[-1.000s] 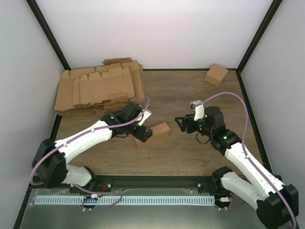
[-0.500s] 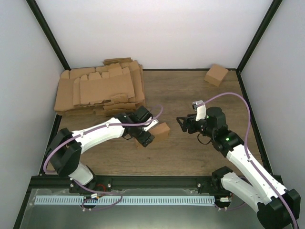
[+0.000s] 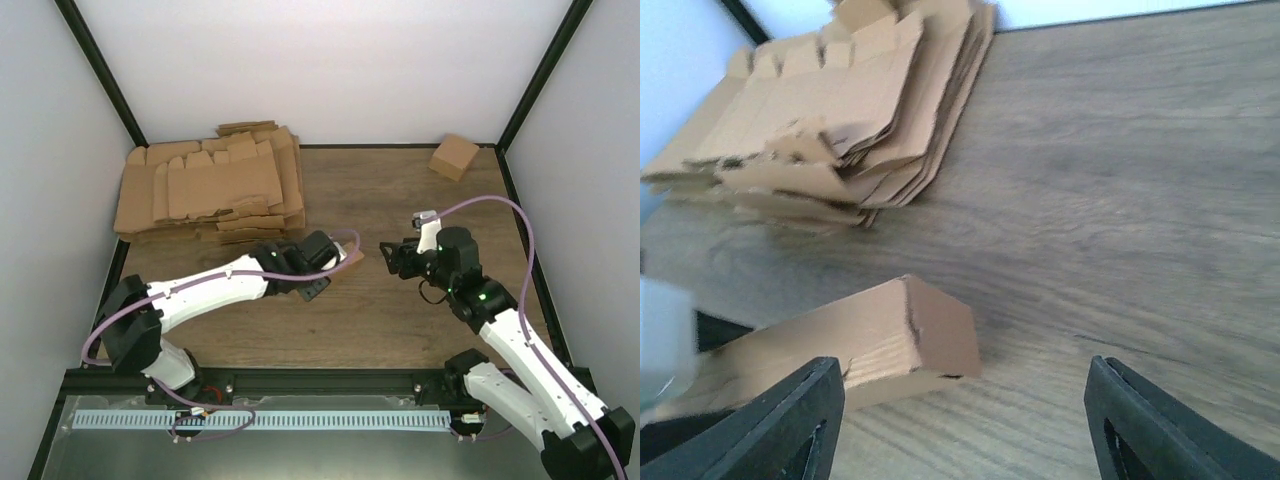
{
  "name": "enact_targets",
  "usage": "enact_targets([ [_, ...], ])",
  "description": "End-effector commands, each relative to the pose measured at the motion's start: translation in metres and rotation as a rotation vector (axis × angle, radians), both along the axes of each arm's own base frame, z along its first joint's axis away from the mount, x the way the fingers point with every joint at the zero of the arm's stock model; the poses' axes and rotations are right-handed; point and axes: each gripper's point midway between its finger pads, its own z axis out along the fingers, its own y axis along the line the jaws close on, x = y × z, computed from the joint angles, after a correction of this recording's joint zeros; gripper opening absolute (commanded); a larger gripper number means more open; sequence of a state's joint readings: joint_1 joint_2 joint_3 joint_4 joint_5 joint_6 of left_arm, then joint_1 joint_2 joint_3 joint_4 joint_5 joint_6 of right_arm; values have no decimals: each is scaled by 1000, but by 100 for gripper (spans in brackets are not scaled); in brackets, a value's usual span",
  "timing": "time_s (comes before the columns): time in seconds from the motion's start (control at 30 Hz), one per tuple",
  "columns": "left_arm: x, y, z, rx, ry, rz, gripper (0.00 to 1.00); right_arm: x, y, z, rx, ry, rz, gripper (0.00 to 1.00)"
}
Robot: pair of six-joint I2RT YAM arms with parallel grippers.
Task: Fold the paper box
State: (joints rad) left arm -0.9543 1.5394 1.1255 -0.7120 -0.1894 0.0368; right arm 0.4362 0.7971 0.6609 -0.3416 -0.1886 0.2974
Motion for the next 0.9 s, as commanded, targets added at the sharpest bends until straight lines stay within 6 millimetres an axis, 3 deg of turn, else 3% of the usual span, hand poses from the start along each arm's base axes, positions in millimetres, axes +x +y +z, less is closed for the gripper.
enact_targets([
  [0.0, 23, -32, 57, -48, -302, 53, 45, 8, -40, 44, -8, -115, -233, 69],
  [0.1, 41, -45, 70, 25, -491, 176, 46, 4, -61, 58, 7, -169, -336, 69],
  [0.13, 48, -49, 61, 63, -514, 221, 49, 1, -66, 62, 13, -185, -361, 69],
  [0.17, 53, -56, 53, 86, -512, 253, 56, -1, -71, 66, 19, -197, -383, 69],
  [0.23, 54, -78, 30, 96, -446, 259, 96, -5, -78, 71, 29, -210, -408, 72],
  [0.27, 49, -94, 16, 85, -386, 227, 99, -7, -81, 73, 31, -209, -422, 75],
  [0.33, 29, -126, -3, 10, -233, 143, 100, -9, -85, 74, 26, -201, -443, 82],
  [0.4, 9, -151, -6, -99, -89, 86, 100, -9, -88, 75, 15, -195, -455, 85],
  [0.53, -21, -177, 12, -280, 107, 8, 100, -10, -90, 71, 9, -176, -468, 86],
  [0.63, -24, -176, 38, -419, 195, 22, 100, -11, -90, 67, 30, -158, -476, 86],
  [0.7, -18, -164, 56, -515, 237, 58, 100, -11, -84, 63, 40, -141, -451, 84],
  [0.73, -11, -152, 72, -584, 258, 93, 100, -10, -79, 60, 43, -133, -423, 82],
  [0.87, 10, -96, 95, -717, 284, 213, 100, -8, -37, 36, 81, -30, -226, 78],
])
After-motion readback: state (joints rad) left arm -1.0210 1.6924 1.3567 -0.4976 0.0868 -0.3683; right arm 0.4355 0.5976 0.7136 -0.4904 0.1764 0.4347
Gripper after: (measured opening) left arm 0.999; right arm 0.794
